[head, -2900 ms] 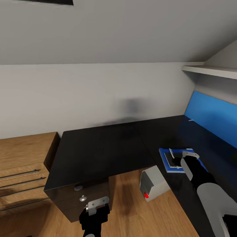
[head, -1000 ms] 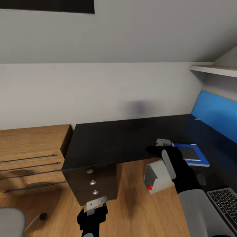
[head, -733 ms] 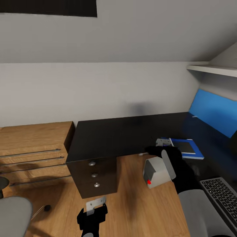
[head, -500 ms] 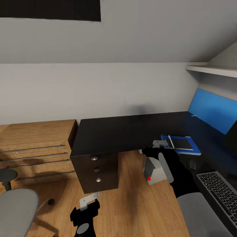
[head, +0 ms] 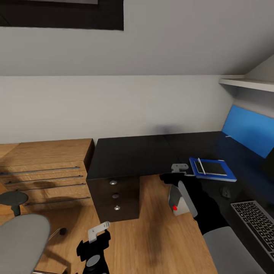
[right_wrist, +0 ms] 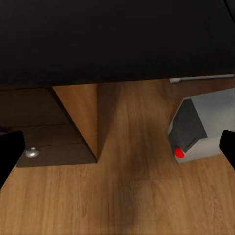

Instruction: In the bedroom, organize the workspace by keeping the computer under the desk, ensuring the monitor is on the desk, placing the keyboard on the desk next to the monitor, placing the mouse on the desk next to the keyboard, moving the folder from the swivel chair onto the desk next to the mouse, stacking the notebook on top of the folder with the pen on top of the notebook, and positioning the swivel chair next to the desk.

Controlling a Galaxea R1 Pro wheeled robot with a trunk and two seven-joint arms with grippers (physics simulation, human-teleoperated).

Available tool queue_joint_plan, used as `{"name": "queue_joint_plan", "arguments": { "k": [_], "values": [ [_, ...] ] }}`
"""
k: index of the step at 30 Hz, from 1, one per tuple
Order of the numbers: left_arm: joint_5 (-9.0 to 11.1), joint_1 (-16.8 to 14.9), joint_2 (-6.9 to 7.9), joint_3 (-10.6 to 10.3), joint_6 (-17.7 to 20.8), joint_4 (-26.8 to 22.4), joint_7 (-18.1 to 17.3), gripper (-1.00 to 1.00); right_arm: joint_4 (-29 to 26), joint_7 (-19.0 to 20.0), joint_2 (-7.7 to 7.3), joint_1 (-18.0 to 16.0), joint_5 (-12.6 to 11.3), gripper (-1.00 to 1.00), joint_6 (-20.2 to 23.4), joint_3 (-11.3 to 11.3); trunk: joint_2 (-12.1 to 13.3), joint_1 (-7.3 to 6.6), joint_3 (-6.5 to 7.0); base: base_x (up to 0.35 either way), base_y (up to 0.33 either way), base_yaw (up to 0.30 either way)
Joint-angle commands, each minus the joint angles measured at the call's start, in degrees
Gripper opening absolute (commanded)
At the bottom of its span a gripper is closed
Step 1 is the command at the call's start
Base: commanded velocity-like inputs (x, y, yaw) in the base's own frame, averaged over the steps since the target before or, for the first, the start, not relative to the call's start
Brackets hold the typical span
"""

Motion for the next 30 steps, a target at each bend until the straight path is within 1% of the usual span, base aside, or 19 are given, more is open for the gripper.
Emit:
{"name": "queue_joint_plan", "arguments": {
  "k": [1, 4, 5, 6, 7, 8, 9, 12, 14, 15, 18, 19, 23, 24, 25, 28, 29, 30],
  "values": [
    [0.1, -0.1, 0.02, -0.1, 0.3, 0.4, 0.3, 1.00, 0.1, -0.6, 0.01, 0.0, -0.6, 1.00, -0.5, 0.1, 0.0, 0.00, -0.05, -0.002, 0.000, 0.024],
    [0.1, -0.1, -0.04, 0.2, 0.2, 2.1, 0.3, 1.00, 0.9, -0.6, 0.22, 0.2, -0.4, 1.00, -3.2, 0.2, 0.0, 0.00, -0.02, -0.002, 0.000, 0.016],
    [0.0, -0.1, -0.11, 0.7, 0.2, 3.3, 0.3, 1.00, 1.8, -0.6, 0.42, 0.3, -0.4, 1.00, -5.2, 0.3, 0.0, 0.00, -0.02, -0.001, 0.000, 0.008],
    [0.0, -0.1, -0.14, 1.0, 0.2, 3.8, 0.2, 1.00, 2.2, -0.7, 0.53, 0.3, -0.4, 1.00, -6.2, 0.3, 0.0, 0.00, -0.01, -0.001, 0.000, 0.006],
    [-0.1, -0.1, -0.19, 2.3, 0.2, 4.8, 0.2, 1.00, 3.7, -0.7, 0.86, 0.7, -0.3, 1.00, -8.9, 0.3, 0.0, 0.00, -0.01, 0.000, 0.000, 0.003],
    [-0.1, -0.1, -0.20, 2.7, 0.1, 5.0, 0.2, 1.00, 4.2, -0.7, 0.95, 1.0, -0.3, 1.00, -9.7, 0.4, 0.0, 0.00, -0.01, 0.000, 0.000, 0.003],
    [0.0, -0.1, -0.22, 3.3, 0.1, 5.6, 0.1, 1.00, 5.0, -0.7, 1.08, 2.2, -0.2, 1.00, -11.2, 0.4, 0.0, 0.00, -0.01, 0.000, 0.000, 0.002],
    [0.0, -0.1, -0.21, 3.8, 0.1, 7.2, -0.1, 1.00, 5.5, -0.7, 1.19, 4.9, -0.1, 1.00, -13.7, 0.4, 0.0, 0.00, -0.01, 0.000, 0.000, 0.001],
    [0.1, -0.1, -0.22, 3.9, 0.0, 8.7, -0.3, 1.00, 5.2, -0.8, 1.20, 6.8, -0.1, 1.00, -15.4, 0.4, 0.0, 0.00, -0.01, 0.000, 0.000, 0.000],
    [0.0, -0.1, -0.22, 3.9, 0.0, 10.5, -0.6, 1.00, 4.3, -0.8, 1.21, 8.5, 0.0, 1.00, -16.8, 0.4, 0.0, 0.00, -0.01, 0.000, 0.000, 0.000],
    [0.1, -0.1, -0.23, 3.9, -0.4, 13.3, -0.9, 1.00, 2.4, -0.9, 1.22, 11.2, 0.0, 1.00, -18.1, 0.4, 0.0, 0.00, -0.01, 0.000, 0.000, 0.000],
    [0.1, -0.1, -0.25, 3.9, -1.1, 15.0, -1.1, 1.00, 1.4, -1.1, 1.22, 13.3, 0.0, 1.00, -18.7, 0.4, 0.0, 0.00, -0.01, 0.000, 0.000, 0.000],
    [0.2, -0.1, -0.28, 3.5, -3.3, 17.9, -1.6, 1.00, -0.1, -2.0, 1.22, 17.5, 0.0, 1.00, -19.4, 0.4, 0.0, 0.00, -0.01, 0.000, 0.000, 0.000],
    [0.2, -0.1, -0.27, 3.1, -4.6, 19.1, -2.1, 1.00, -0.7, -2.8, 1.22, 19.3, 0.0, 1.00, -20.1, 0.4, 0.0, 0.00, -0.01, 0.000, 0.000, 0.000],
    [0.2, -0.1, -0.25, 2.7, -5.3, 19.7, -2.4, 1.00, -0.9, -3.2, 1.22, 20.2, 0.0, 1.00, -20.7, 0.4, 0.0, 0.00, -0.01, 0.000, 0.000, 0.000],
    [0.3, -0.1, -0.16, 1.5, -7.0, 21.1, -3.2, 1.00, -1.3, -4.5, 1.22, 23.0, 0.0, 1.00, -23.5, 0.4, 0.0, 0.00, -0.01, 0.000, 0.000, 0.000],
    [0.3, -0.1, -0.13, 0.7, -8.0, 22.0, -3.6, 1.00, -1.3, -5.2, 1.22, 24.9, 0.1, 1.00, -26.0, 0.4, 0.0, 0.00, -0.01, 0.000, 0.000, 0.000],
    [0.3, -0.1, -0.14, 0.3, -8.3, 22.5, -3.8, 1.00, -1.3, -5.5, 1.22, 25.8, 0.1, 1.00, -27.4, 0.4, 0.0, 0.00, -0.01, 0.000, 0.000, 0.000]
  ]
}}
